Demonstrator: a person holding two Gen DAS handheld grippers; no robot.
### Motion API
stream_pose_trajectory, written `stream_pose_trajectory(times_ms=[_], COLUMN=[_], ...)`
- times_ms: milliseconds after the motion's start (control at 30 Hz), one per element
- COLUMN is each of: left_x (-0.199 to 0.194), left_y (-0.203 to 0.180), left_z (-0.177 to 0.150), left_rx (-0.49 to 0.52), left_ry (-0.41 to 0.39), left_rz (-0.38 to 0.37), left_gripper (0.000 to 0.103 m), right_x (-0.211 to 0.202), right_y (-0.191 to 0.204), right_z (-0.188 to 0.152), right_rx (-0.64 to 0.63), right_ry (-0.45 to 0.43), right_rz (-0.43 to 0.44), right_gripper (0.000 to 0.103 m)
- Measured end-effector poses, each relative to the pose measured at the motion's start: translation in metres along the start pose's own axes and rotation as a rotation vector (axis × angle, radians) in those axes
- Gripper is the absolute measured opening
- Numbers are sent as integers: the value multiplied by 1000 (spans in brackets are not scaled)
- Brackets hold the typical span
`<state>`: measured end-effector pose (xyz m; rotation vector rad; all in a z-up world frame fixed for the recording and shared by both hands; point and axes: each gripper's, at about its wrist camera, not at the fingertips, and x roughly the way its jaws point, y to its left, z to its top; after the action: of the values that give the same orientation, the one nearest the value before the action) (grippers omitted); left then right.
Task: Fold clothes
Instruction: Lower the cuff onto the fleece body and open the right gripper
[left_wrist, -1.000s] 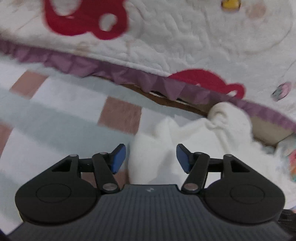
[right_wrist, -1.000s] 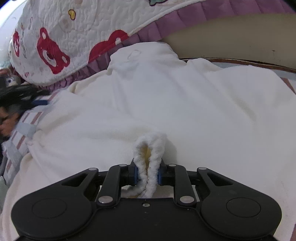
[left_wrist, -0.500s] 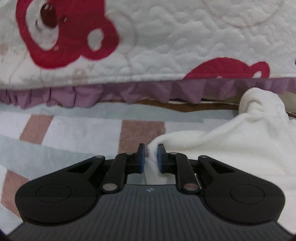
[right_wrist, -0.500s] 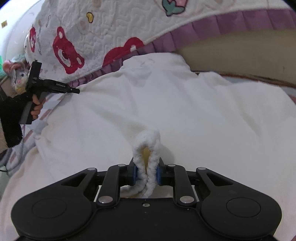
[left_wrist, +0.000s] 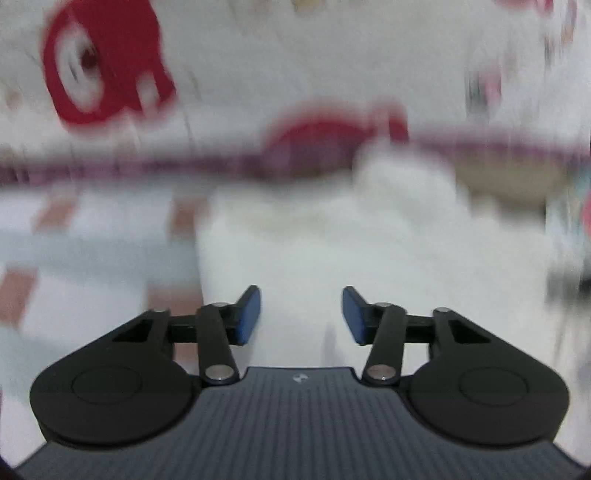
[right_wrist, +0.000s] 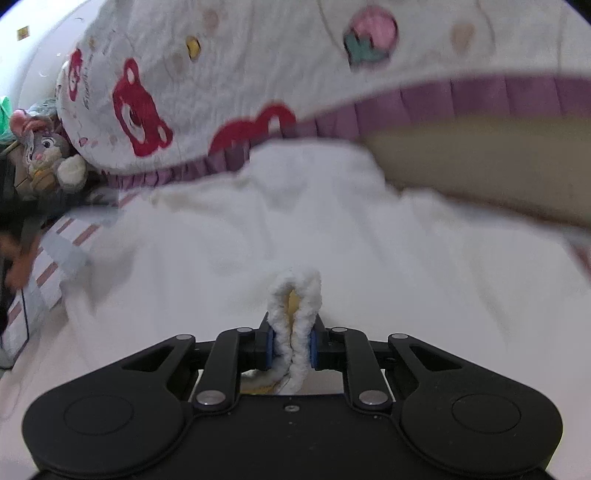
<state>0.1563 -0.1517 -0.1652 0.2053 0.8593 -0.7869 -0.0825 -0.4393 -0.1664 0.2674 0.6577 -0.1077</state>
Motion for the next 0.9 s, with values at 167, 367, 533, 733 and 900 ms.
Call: stream_pose_trajectory(times_ms=[167, 367, 533, 733, 900], left_x=[-5, -20, -35, -41, -38], left_y=[-13, -29, -25, -18, -21], left_z=[-13, -38, -46, -45, -44], left_rx=[92, 177, 152, 94, 91], left_ry=[47, 112, 108, 121, 130], left_rz=[35, 26, 10, -13, -8], left_gripper=[36, 37, 37, 40, 42], right_x=[-3, 52, 65, 30, 0], right_y=[-7, -36, -56, -66, -62], right_z=[40, 26, 18, 14, -11], right_rx=[-60, -45, 116, 407, 564], right_ry=[-89, 94, 101, 31, 7], right_rz=[-55, -143, -174, -210, -194], right_gripper=[19, 20, 32, 49, 52])
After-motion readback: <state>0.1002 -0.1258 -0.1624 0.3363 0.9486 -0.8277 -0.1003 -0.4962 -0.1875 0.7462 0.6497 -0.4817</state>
